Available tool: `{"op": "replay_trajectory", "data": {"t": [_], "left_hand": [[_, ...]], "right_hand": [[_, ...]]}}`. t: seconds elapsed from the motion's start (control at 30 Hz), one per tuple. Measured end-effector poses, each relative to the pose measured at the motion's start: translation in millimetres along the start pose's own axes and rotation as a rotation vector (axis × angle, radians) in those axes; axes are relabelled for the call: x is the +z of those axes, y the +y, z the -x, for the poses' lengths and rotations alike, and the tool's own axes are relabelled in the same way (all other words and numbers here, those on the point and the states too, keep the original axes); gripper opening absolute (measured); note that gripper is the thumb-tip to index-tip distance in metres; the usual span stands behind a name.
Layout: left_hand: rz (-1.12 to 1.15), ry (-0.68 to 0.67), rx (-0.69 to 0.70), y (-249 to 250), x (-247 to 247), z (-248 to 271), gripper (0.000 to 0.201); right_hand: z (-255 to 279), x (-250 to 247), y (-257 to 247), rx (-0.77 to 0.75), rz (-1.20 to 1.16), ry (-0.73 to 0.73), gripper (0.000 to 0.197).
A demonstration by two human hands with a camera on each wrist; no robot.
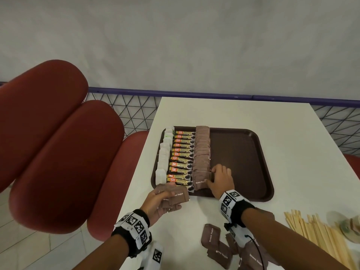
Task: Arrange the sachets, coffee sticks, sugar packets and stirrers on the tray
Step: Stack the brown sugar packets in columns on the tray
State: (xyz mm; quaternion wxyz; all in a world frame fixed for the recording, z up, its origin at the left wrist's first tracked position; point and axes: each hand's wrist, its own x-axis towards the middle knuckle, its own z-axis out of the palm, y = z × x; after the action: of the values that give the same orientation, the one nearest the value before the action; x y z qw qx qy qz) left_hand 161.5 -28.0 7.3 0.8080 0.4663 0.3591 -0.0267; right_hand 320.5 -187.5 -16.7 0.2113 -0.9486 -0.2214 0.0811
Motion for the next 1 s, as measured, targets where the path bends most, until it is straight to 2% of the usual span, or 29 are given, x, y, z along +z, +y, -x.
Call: {"op": "replay_trajectory", "data": {"t": [0.13, 0.23, 0.33, 0.4, 0.5, 0.6, 0.67, 0.73, 0.83, 1.0], "left_hand": [[0.001, -0.001, 0.022, 5, 5, 0, 0.035], [-0.006, -0.011, 0.038, 7, 10, 1, 0.03], [-0.014, -0.016, 0.052, 7, 15, 2, 0.025], [-0.02, -0.011, 0.062, 7, 19, 2, 0.024], [-0.014, -0.02, 0.063, 5, 24, 2, 0.027], [0.006, -0.036, 0.051, 2, 27, 3, 0.029], [0.003, -0.042, 0.047, 1, 25, 3, 0.029], [-0.012, -0.039, 0.046, -1, 20, 3, 0.028], [-0.01, -0.018, 0.054, -2, 12, 3, 0.03], [0.011, 0.044, 0.085, -2, 2, 1, 0.031]], "right_hand": [[7, -4, -2, -0.06, -0.154, 0.04, 0.026], [14, -7, -6, -0.082, -0.333, -0.045, 0.011], [23, -8, -13, -0.087, -0.591, -0.175, 0.006], [30, -9, -18, -0.085, -0.711, -0.283, 0.012], [36, -6, -25, -0.063, -0.783, -0.442, 0.032], [36, -2, -28, -0.041, -0.891, -0.536, 0.039], [33, -1, -26, -0.025, -0.869, -0.497, 0.037], [26, -3, -20, -0.003, -0.749, -0.379, 0.032], [16, -12, -7, 0.068, -0.602, -0.221, 0.015], [5, -12, 4, 0.076, -0.458, -0.218, 0.011]]}}
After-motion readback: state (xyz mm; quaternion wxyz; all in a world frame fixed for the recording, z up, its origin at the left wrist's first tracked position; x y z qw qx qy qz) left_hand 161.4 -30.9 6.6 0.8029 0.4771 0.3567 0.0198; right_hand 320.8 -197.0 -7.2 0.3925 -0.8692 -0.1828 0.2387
